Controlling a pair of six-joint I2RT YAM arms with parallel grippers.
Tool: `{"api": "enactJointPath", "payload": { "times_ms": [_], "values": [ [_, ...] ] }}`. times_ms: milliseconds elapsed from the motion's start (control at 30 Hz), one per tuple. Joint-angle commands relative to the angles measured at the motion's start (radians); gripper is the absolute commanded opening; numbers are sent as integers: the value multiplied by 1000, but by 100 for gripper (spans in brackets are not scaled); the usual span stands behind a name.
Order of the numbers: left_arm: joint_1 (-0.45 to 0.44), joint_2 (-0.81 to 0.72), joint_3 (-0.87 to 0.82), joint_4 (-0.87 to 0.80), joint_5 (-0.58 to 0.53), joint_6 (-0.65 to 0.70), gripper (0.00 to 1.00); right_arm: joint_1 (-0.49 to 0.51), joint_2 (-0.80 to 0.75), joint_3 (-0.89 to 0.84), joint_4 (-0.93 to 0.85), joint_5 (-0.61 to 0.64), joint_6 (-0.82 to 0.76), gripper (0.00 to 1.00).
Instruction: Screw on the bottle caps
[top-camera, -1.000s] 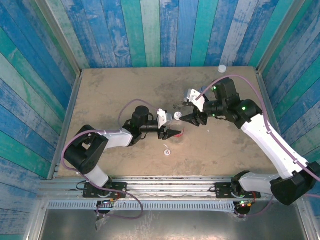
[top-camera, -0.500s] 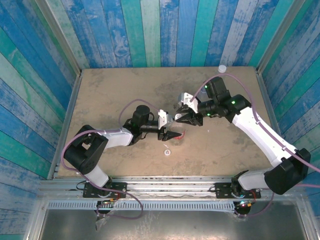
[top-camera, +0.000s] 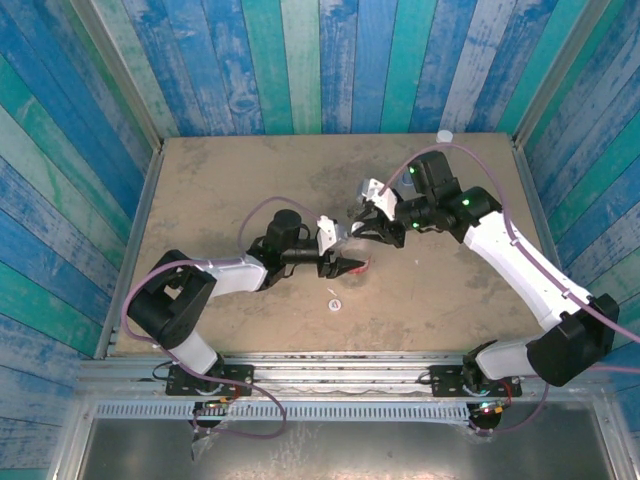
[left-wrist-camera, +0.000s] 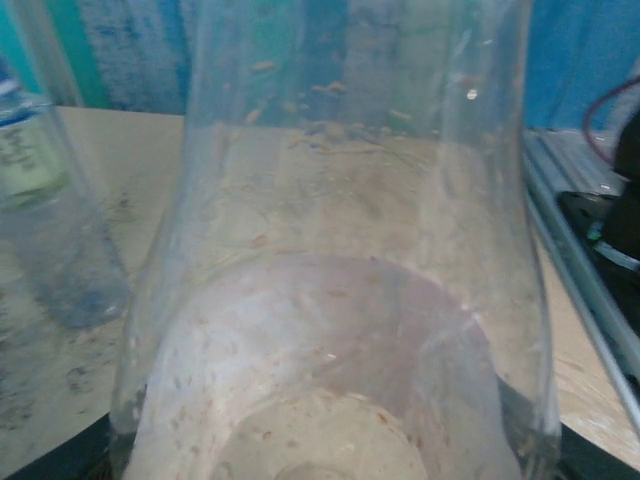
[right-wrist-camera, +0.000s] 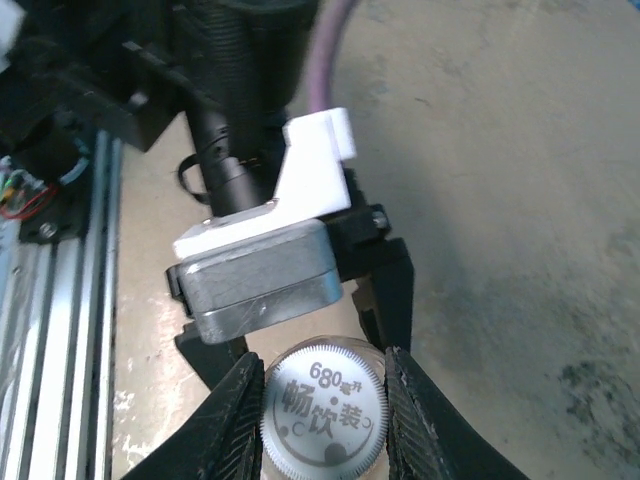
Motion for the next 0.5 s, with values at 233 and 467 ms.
{"api": "enactJointPath", "payload": {
  "times_ms": [233, 467],
  "values": [
    [-2, 30, 125, 15, -420, -83, 63, 189, -111, -183, 215, 733, 706, 8],
    [-41, 12, 91, 48, -575, -75, 63, 349, -96, -134, 84, 1143, 1054, 3]
  ]
}}
